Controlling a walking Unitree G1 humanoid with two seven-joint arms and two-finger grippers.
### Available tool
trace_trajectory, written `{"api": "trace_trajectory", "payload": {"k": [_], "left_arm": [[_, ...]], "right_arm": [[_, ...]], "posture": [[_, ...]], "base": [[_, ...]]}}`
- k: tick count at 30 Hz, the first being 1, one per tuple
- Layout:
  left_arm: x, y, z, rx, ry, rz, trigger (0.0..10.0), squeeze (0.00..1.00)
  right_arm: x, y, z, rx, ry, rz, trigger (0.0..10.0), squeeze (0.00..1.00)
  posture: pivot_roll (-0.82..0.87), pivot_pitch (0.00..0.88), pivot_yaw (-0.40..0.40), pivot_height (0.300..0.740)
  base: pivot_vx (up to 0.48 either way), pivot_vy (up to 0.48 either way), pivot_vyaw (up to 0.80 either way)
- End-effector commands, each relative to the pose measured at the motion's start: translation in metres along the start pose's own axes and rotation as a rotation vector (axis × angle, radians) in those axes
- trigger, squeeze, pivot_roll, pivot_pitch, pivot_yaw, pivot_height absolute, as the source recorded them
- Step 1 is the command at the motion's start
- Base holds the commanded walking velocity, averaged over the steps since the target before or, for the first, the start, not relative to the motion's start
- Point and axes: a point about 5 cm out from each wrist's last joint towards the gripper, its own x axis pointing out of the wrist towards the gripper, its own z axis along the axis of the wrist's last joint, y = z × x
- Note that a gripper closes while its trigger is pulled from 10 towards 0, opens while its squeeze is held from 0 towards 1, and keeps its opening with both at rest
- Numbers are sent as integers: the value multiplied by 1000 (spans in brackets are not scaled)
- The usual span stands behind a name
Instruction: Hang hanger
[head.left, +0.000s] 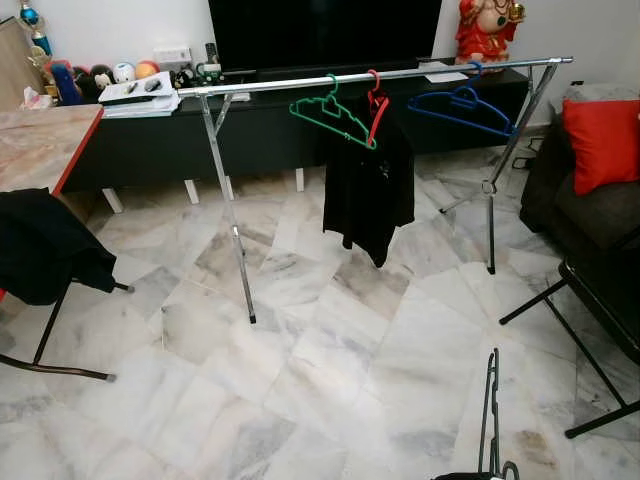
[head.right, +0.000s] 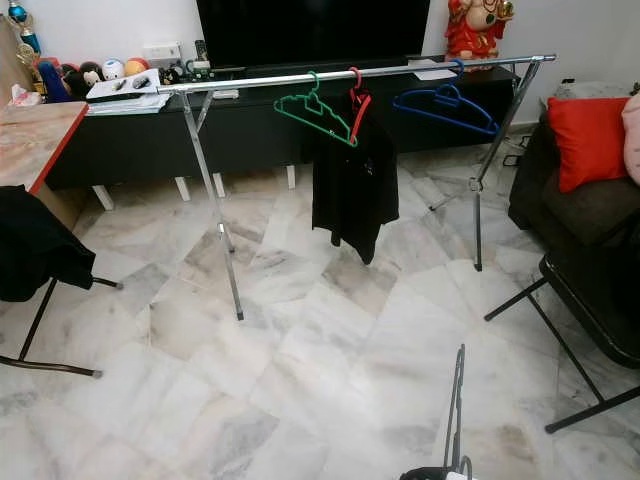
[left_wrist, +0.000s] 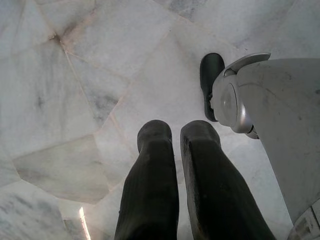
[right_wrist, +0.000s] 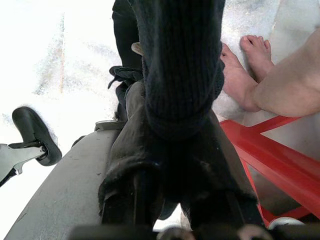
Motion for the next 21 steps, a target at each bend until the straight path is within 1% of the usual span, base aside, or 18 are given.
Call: {"api": "trace_trajectory", "payload": {"k": [1,6,7,9,13,21], "left_arm": [[-1,2,-6,4,16,13,10000,0],[-1,3,-5,8,14,13,10000,0],[-1,4,-5,10,14,14,10000,0],[-1,5,-5,12,14,15,10000,0],[-1,8,-4,17,14,17,10000,0],[-2,11,-4,25,15,19,10000,0]], "right_arm": [[0,0,-4,5,7,-1,10000,0],[0,0,-4,-3,6,0,10000,0],[0,0,-3,-20,-1,4,10000,0],[0,0,-3,-12,-4,9,10000,0],[0,1,-3,-30,-4,11,10000,0],[-1,1,-4,-28,-2,9,10000,0]], "posture": [[26,72,11,740],[26,63,13,740],[27,59,13,740],[26,55,13,740],[25,45,16,740],[29,33,19,740]], "base": [[0,0,0],[0,0,0],[0,0,0],[0,0,0],[0,0,742],[0,0,800]]}}
